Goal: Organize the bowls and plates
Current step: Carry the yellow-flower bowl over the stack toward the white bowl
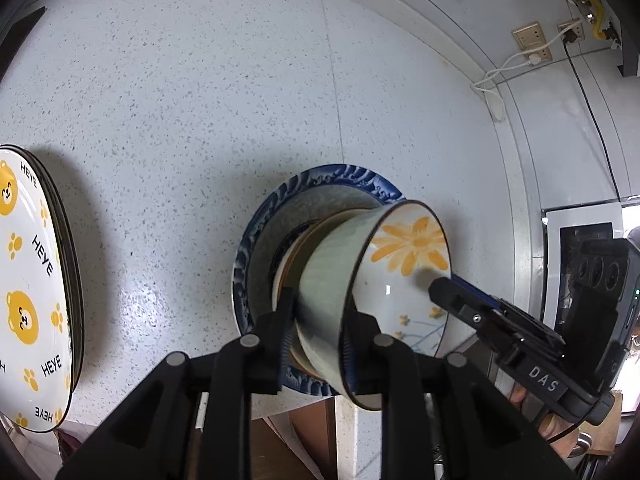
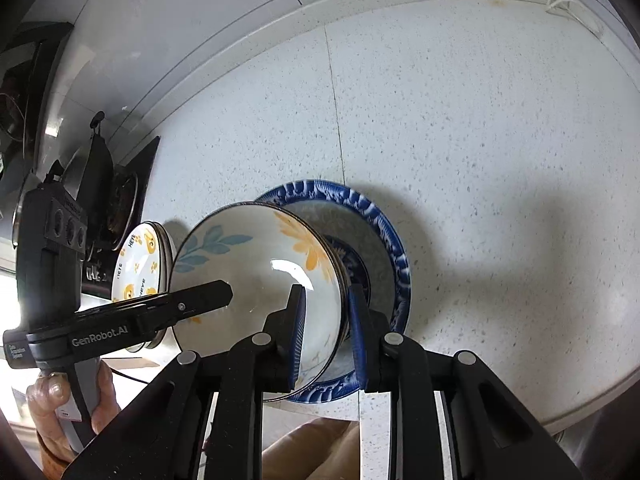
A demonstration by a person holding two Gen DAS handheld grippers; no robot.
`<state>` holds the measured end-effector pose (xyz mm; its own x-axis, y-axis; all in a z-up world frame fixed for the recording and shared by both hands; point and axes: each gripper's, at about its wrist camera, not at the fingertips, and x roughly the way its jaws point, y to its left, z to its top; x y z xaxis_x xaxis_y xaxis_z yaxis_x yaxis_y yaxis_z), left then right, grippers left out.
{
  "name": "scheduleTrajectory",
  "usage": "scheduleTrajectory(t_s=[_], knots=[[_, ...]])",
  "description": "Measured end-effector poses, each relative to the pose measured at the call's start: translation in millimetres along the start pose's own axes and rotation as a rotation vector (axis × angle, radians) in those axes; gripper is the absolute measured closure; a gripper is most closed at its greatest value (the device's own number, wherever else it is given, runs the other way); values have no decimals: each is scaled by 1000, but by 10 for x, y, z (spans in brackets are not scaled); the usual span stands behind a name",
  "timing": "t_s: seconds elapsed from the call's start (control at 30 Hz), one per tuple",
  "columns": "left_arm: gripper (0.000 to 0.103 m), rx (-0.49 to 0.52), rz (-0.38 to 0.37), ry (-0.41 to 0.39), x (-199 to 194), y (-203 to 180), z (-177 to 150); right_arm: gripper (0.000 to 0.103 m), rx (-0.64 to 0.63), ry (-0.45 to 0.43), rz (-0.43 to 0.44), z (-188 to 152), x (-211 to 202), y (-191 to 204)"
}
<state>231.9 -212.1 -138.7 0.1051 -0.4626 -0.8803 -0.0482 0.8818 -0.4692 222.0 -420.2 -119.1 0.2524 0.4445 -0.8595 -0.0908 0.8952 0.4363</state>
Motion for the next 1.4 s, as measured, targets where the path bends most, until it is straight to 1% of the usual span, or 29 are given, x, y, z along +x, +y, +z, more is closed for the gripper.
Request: scheduleTrajectory(t_s=[0.1,0.2,0.27,0.3,0.37,0.43,0.53,0.57,0.63,0.67,0.7,0.77,0.8,0.87,0.97,1.1,1.2,1.3,1.4], knots=[[84,25,27,-4,-9,-36,37,83,-26,-4,2,29,-52,6],[84,48,61,-26,-31,-115,43,83,-52,-30,11,22,-115,15],[81,84,97,-55,-81,-187,37,83,-71,-57,8,-8,-173,15],[81,106,121,-79,-113,-224,37,83,-77,-67,11,-28,-202,6],[81,137,128,-100,-162,-267,58,81,-85,-84,5,-74,-229,-13],[81,139,116,-108,-188,-285,58,74,-93,-100,-17,-109,-253,-26],[81,116,48,-146,-298,-238,59,71,-88,-107,-2,-142,-304,-51],[81,108,24,-169,-366,-214,50,70,-93,-114,-6,-155,-336,-51],[79,106,-3,-234,-545,-175,-7,60,-103,-139,-22,-196,-425,-48],[78,112,-15,-262,-630,-153,-48,59,-108,-152,-20,-216,-465,-38],[78,113,-21,-294,-728,-124,-108,56,-113,-164,-13,-239,-506,-42],[78,113,-15,-323,-833,-64,-209,51,-120,-187,-2,-302,-593,-55],[78,111,-22,-323,-855,-34,-244,49,-123,-196,-2,-333,-623,-66],[78,87,-43,-316,-868,67,-324,48,-132,-202,-7,-400,-656,-85],[78,55,-55,-307,-795,184,-394,48,-133,-196,-18,-470,-657,-134],[78,-7,-59,-260,-553,372,-393,47,-124,-175,-20,-540,-606,-213],[78,-35,-57,-226,-341,459,-405,47,-113,-150,-20,-560,-520,-283],[78,-62,-67,-199,-144,502,-373,47,-97,-122,3,-530,-388,-351],[78,-91,-73,-180,25,556,-348,47,-88,-100,-1,-484,-257,-405]])
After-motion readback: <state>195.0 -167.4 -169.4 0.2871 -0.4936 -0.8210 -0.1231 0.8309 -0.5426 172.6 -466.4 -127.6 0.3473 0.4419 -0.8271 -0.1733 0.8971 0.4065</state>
